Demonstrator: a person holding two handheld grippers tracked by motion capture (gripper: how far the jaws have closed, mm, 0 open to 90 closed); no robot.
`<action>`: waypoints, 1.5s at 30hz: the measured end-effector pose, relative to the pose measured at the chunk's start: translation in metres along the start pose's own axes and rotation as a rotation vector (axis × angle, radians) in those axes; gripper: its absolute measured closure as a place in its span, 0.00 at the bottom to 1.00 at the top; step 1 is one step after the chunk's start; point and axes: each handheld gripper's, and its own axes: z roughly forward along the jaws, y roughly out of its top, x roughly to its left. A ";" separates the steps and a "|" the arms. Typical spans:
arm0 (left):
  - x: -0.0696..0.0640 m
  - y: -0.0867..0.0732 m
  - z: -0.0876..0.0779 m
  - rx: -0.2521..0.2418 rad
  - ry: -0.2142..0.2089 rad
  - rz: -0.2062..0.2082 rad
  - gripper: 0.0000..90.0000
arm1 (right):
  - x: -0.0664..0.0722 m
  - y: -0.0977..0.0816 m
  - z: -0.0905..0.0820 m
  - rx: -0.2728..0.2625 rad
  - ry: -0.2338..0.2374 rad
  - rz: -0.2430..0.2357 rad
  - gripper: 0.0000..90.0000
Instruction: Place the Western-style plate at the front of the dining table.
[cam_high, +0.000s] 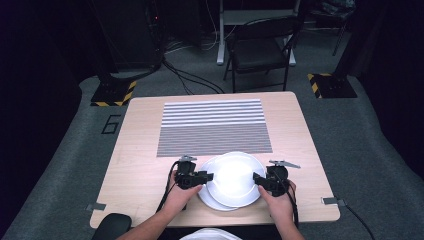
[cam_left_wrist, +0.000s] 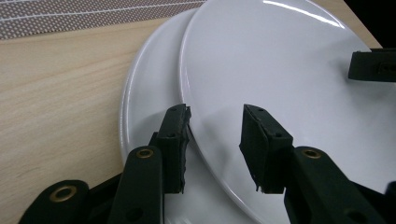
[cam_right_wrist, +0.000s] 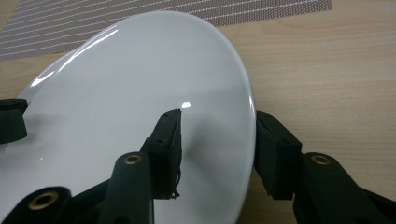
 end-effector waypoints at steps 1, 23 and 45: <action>0.000 0.000 0.001 0.004 -0.009 0.002 0.68 | -0.001 0.001 0.000 -0.007 -0.006 -0.005 0.60; -0.008 0.000 0.006 0.036 -0.043 0.027 0.68 | -0.002 -0.011 -0.036 0.010 -0.097 -0.028 0.63; -0.018 0.004 0.010 0.030 -0.073 0.052 0.69 | -0.012 -0.033 -0.049 0.012 -0.067 0.066 0.73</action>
